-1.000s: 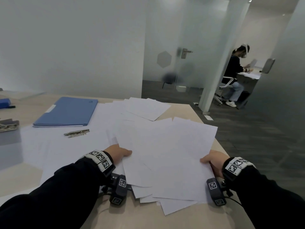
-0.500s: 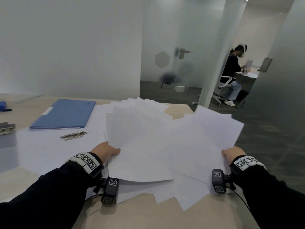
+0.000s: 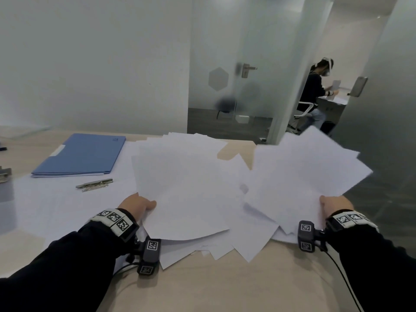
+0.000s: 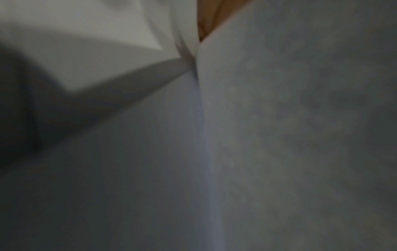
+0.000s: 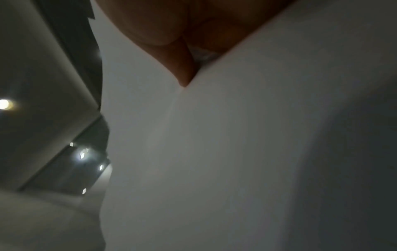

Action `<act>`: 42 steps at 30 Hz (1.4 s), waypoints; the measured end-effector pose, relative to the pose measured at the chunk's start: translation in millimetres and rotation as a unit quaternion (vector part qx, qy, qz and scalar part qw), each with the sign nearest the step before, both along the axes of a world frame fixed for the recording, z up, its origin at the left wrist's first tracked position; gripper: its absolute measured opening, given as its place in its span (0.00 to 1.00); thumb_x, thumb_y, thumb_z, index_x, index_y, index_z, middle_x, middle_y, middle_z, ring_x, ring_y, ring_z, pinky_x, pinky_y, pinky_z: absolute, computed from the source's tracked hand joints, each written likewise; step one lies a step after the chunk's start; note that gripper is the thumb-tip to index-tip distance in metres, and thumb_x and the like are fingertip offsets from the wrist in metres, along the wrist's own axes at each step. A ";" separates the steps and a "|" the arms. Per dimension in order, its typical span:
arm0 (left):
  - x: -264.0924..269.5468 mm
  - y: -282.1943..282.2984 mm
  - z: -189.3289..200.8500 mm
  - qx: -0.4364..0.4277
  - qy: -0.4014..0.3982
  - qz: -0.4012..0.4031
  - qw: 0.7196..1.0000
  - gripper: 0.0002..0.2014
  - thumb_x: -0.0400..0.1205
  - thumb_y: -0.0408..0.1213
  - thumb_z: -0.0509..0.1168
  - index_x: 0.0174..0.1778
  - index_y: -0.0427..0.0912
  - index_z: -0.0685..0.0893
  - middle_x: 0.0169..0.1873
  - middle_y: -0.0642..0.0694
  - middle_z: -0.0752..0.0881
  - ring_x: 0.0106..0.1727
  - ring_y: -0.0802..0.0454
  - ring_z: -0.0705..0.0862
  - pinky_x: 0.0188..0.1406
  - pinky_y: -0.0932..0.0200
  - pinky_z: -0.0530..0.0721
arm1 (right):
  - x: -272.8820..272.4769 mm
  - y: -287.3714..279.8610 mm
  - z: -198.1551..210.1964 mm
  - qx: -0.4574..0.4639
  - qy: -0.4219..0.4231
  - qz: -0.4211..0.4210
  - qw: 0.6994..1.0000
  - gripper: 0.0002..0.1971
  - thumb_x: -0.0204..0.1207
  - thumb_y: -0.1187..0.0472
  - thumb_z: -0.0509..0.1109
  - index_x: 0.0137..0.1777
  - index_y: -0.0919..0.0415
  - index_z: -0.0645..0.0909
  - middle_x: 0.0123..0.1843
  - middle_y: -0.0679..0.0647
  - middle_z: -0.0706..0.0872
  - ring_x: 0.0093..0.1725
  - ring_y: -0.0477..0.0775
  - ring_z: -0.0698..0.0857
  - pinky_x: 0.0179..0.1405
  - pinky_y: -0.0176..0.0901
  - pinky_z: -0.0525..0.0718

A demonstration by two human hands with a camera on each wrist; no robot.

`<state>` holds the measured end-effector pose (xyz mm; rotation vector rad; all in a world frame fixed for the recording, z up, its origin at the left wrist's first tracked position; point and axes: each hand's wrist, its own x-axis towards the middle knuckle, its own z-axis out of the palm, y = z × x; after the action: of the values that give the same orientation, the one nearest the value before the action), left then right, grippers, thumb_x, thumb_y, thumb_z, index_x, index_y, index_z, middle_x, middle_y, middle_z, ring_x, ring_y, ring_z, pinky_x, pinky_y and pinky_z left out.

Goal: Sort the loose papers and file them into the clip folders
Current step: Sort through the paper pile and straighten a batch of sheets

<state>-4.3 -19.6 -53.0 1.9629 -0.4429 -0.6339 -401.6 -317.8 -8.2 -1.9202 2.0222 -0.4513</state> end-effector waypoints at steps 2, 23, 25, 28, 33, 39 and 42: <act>-1.3 2.9 -1.1 -0.036 0.027 0.002 0.999 0.13 0.80 0.29 0.71 0.60 0.34 0.84 0.57 0.39 0.87 0.63 0.36 0.84 0.73 0.41 0.75 | 9.2 -0.2 -6.1 0.033 -0.084 0.013 0.996 0.18 0.82 0.63 0.65 0.67 0.74 0.79 0.68 0.69 0.82 0.68 0.67 0.81 0.58 0.48 0.77; 38.1 42.4 33.6 -0.231 0.069 0.102 0.965 0.12 0.75 0.33 0.73 0.54 0.46 0.84 0.53 0.38 0.90 0.56 0.34 0.88 0.65 0.29 0.80 | 53.4 9.3 -31.9 0.106 -0.101 0.080 0.986 0.21 0.75 0.67 0.74 0.67 0.73 0.80 0.68 0.66 0.82 0.68 0.64 0.81 0.61 0.44 0.76; 53.6 48.3 33.7 -0.203 0.012 0.112 0.973 0.22 0.68 0.43 0.75 0.58 0.47 0.84 0.56 0.42 0.89 0.57 0.37 0.87 0.67 0.33 0.80 | 51.4 9.8 -32.2 0.120 -0.086 0.079 0.986 0.21 0.73 0.68 0.75 0.66 0.72 0.81 0.67 0.65 0.83 0.65 0.64 0.82 0.57 0.42 0.76; 62.2 54.5 46.4 -0.198 -0.021 0.119 0.973 0.31 0.64 0.49 0.73 0.65 0.42 0.82 0.60 0.41 0.88 0.60 0.37 0.86 0.68 0.35 0.80 | 52.4 7.4 -37.6 0.124 -0.085 0.085 0.985 0.23 0.71 0.68 0.77 0.66 0.70 0.80 0.67 0.65 0.83 0.63 0.64 0.83 0.55 0.41 0.76; 57.8 55.3 75.2 -0.279 -0.020 0.115 0.953 0.23 0.61 0.49 0.74 0.54 0.52 0.85 0.56 0.48 0.89 0.58 0.40 0.88 0.67 0.38 0.82 | 57.4 27.2 -28.4 0.116 -0.154 0.089 0.977 0.29 0.70 0.78 0.74 0.71 0.70 0.73 0.62 0.67 0.83 0.61 0.66 0.82 0.58 0.48 0.76; 29.8 52.7 118.9 -0.375 -0.027 0.077 0.924 0.09 0.75 0.35 0.71 0.49 0.49 0.89 0.52 0.45 0.91 0.55 0.37 0.88 0.64 0.35 0.83 | 58.6 39.0 -21.3 0.111 -0.079 0.108 0.985 0.33 0.73 0.64 0.74 0.79 0.61 0.70 0.78 0.64 0.72 0.74 0.64 0.76 0.70 0.48 0.74; 13.6 43.0 117.5 -0.373 -0.010 0.041 0.927 0.14 0.78 0.29 0.70 0.57 0.47 0.87 0.53 0.43 0.90 0.57 0.37 0.88 0.65 0.35 0.82 | 67.7 45.9 -11.3 0.028 -0.138 0.140 0.980 0.22 0.77 0.49 0.70 0.69 0.57 0.80 0.72 0.60 0.80 0.69 0.62 0.80 0.71 0.52 0.75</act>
<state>9.3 23.3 64.5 1.2512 -0.5165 -0.3169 -333.9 -271.9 -19.5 -1.9470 1.5485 -0.5459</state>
